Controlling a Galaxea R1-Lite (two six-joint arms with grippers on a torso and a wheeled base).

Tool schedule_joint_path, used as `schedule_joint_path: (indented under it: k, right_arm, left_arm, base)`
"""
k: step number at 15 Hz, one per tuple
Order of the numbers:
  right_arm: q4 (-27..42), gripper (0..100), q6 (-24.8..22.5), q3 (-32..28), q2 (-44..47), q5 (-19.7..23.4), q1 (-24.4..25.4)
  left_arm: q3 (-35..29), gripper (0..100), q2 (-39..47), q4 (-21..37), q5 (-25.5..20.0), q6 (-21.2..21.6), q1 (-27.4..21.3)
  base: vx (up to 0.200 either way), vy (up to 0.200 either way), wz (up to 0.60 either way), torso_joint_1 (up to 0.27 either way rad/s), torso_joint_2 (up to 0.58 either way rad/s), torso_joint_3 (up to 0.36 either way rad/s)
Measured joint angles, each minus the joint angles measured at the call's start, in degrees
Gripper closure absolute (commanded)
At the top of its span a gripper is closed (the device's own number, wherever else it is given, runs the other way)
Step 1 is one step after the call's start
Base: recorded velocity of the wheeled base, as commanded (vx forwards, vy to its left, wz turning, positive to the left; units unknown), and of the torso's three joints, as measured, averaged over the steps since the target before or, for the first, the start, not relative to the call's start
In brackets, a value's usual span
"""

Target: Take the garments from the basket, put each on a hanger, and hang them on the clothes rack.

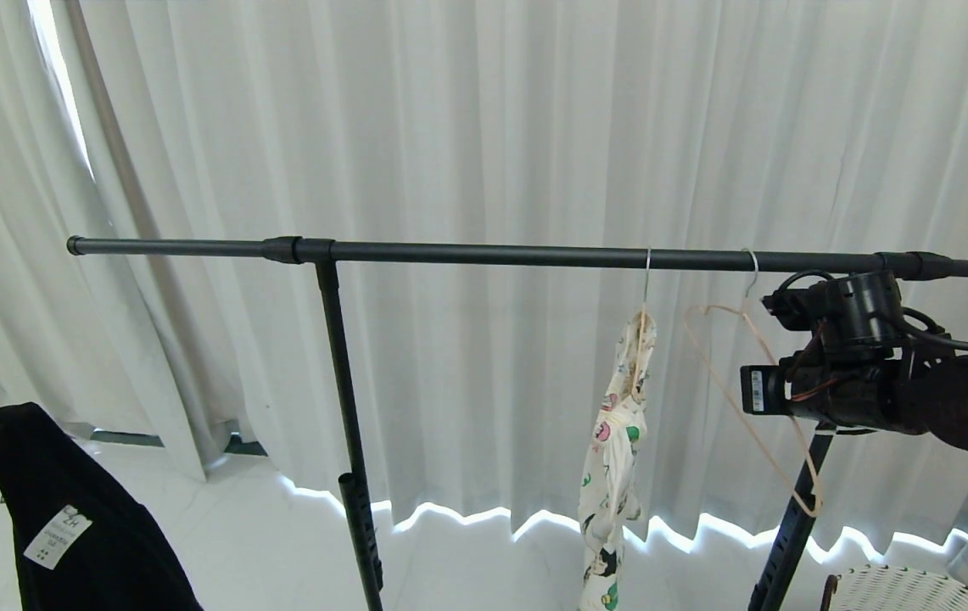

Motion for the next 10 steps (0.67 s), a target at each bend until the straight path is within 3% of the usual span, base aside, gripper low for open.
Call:
schedule_joint_path:
  k: [10]
  right_arm:
    - [-2.4, 100, 1.3, 1.6, -3.9, -0.1, 0.1]
  left_arm:
    - [-0.1, 100, -0.2, 0.0, 0.0, 0.0, 0.0]
  base:
    - [0.000, 0.000, 0.00, 0.000, 0.00, 0.000]
